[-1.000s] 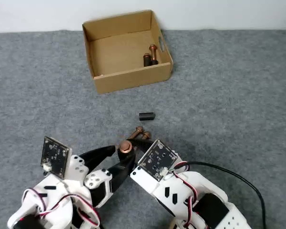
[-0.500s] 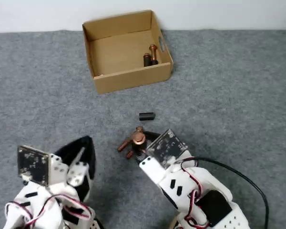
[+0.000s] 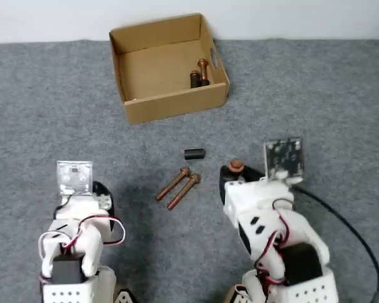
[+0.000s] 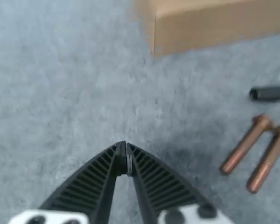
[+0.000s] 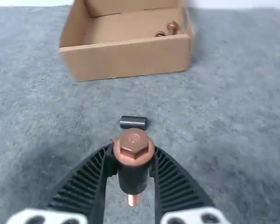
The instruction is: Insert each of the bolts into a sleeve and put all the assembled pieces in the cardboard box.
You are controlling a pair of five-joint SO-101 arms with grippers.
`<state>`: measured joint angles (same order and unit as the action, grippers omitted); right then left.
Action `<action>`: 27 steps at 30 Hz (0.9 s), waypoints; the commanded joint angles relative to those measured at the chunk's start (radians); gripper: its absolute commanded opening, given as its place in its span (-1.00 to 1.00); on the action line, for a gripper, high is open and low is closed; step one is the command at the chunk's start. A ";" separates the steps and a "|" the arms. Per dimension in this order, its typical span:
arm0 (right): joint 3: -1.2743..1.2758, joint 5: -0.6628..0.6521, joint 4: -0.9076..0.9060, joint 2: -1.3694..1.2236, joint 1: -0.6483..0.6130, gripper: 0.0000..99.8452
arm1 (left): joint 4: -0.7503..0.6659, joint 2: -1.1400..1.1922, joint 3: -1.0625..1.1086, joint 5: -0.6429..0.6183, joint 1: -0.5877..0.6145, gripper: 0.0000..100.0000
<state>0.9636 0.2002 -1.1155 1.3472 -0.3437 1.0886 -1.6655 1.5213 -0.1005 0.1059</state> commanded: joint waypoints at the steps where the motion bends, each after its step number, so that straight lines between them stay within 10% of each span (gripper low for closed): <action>1: -0.207 0.034 -0.018 -0.168 0.031 -0.98 | -0.075 -0.008 0.059 0.011 0.002 -0.99; 27: -1.234 -0.224 0.565 -1.500 0.024 -0.98 | -0.152 0.000 0.168 0.003 0.009 -0.99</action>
<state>-0.1212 0.0161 -0.6306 -0.0706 -0.3237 0.9582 -1.6640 1.6947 -0.0974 0.1120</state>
